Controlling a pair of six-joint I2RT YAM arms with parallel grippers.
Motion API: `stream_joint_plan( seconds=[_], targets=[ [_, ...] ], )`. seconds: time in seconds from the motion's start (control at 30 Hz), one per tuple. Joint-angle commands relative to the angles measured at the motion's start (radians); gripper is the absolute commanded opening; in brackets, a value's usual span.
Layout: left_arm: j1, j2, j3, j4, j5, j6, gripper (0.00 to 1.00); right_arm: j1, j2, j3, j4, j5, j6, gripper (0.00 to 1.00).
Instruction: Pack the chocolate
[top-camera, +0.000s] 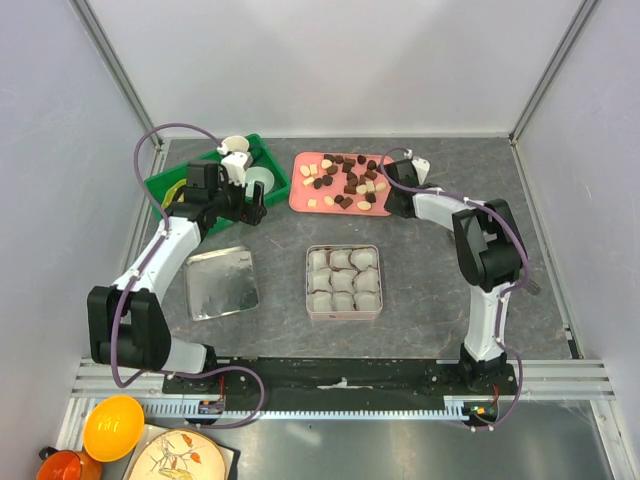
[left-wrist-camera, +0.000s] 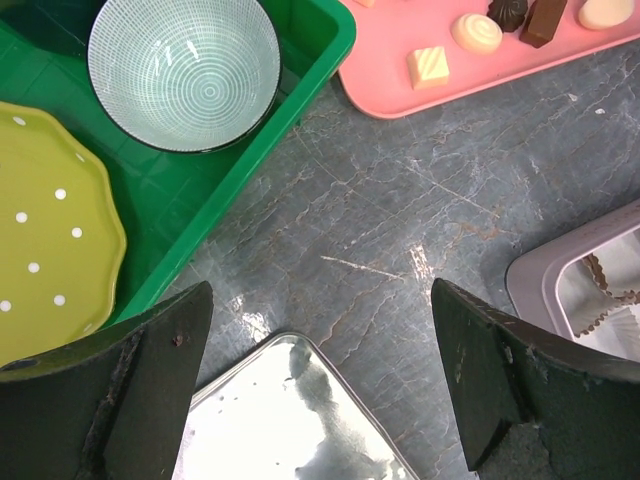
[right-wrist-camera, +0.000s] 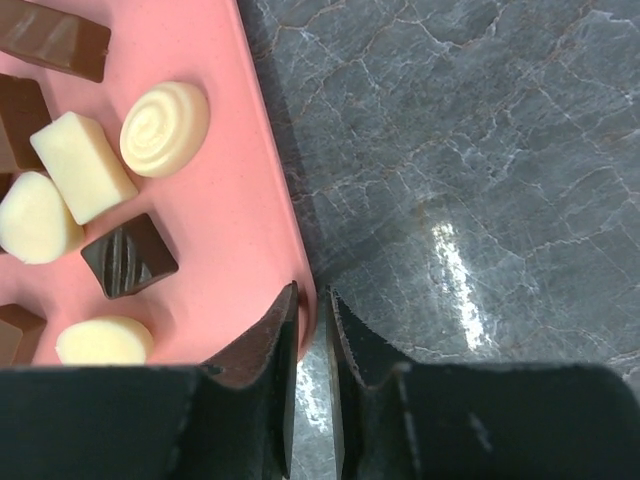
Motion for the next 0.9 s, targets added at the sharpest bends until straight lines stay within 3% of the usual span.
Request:
stream_joint_plan(
  seconds=[0.0, 0.6, 0.87],
  targets=[
    [-0.018, 0.019, 0.013, 0.052, -0.038, 0.004, 0.96, -0.005, -0.023, -0.111, -0.112, 0.010, -0.036, 0.21],
    [-0.117, 0.076, 0.000, 0.072, -0.057, 0.054, 0.96, -0.005, -0.278, -0.484, -0.080, -0.049, -0.077, 0.13],
    [-0.243, 0.092, 0.012, 0.051, -0.063, 0.111, 0.96, -0.005, -0.348, -0.561, -0.090, -0.069, -0.105, 0.12]
  ],
)
